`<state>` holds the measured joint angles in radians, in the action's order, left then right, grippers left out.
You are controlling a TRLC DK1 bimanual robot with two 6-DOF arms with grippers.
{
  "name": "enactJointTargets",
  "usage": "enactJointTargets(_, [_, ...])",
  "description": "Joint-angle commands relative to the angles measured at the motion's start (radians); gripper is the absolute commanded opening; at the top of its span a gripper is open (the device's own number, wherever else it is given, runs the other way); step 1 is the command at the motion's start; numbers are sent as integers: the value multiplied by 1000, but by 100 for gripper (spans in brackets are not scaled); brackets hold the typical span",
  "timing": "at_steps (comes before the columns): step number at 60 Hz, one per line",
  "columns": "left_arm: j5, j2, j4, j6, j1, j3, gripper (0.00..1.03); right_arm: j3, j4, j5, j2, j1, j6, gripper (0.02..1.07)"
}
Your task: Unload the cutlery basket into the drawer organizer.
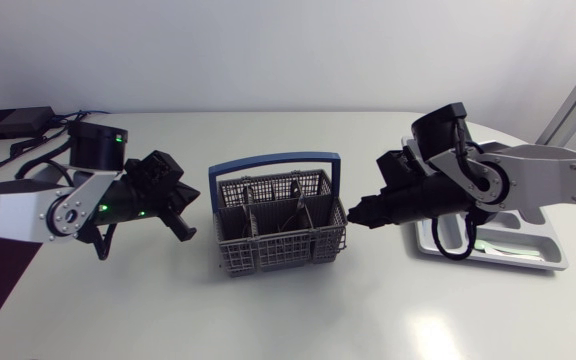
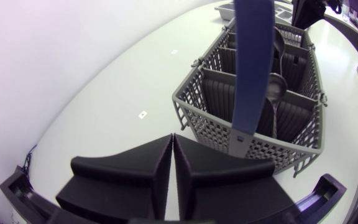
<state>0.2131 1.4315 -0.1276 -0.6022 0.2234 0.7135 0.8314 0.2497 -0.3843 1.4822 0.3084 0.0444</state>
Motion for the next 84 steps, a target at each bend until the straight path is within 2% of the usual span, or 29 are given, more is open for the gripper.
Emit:
enactJointTargets(1, [12, -85, 19, -38, -9, -51, 16, -44, -4, 10, -23, -3, -8, 20])
enactJointTargets(10, [12, -247, 88, -67, 14, -97, 25, -74, -1, 13, -62, -8, -20, 23])
enactJointTargets(15, [11, -315, 160, -67, 44, -91, 25, -86, 2, 15, -82, -9, -20, 29])
enactJointTargets(20, [0, -361, 238, -53, 85, -82, 25, -92, 3, 19, -96, -6, -21, 29])
enactJointTargets(29, [-21, -364, 290, -28, 133, -105, 25, -92, 8, 27, -97, 11, -17, 28])
enactJointTargets(31, [-21, -364, 299, -27, 143, -117, 24, -94, 8, 33, -99, 20, -15, 28])
enactJointTargets(37, [-20, -439, 375, 13, 202, -126, 12, -97, 6, 56, -112, 34, -12, 27])
enactJointTargets(43, [-20, -485, 422, 45, 275, -129, 11, -95, 6, 58, -119, 34, -12, 20])
enactJointTargets(49, [-23, -462, 419, 65, 347, -146, 11, -92, 6, 58, -120, 32, -12, 20])
enactJointTargets(60, [-26, -329, 362, 70, 390, -161, 10, -98, 6, 59, -126, 34, -8, 20])
enactJointTargets(72, [-81, -217, 235, 62, 366, -161, 10, -104, 8, 64, -135, 34, -8, 21])
enactJointTargets(84, [-104, -167, 163, 56, 315, -151, 10, -109, 6, 65, -138, 34, -9, 21])
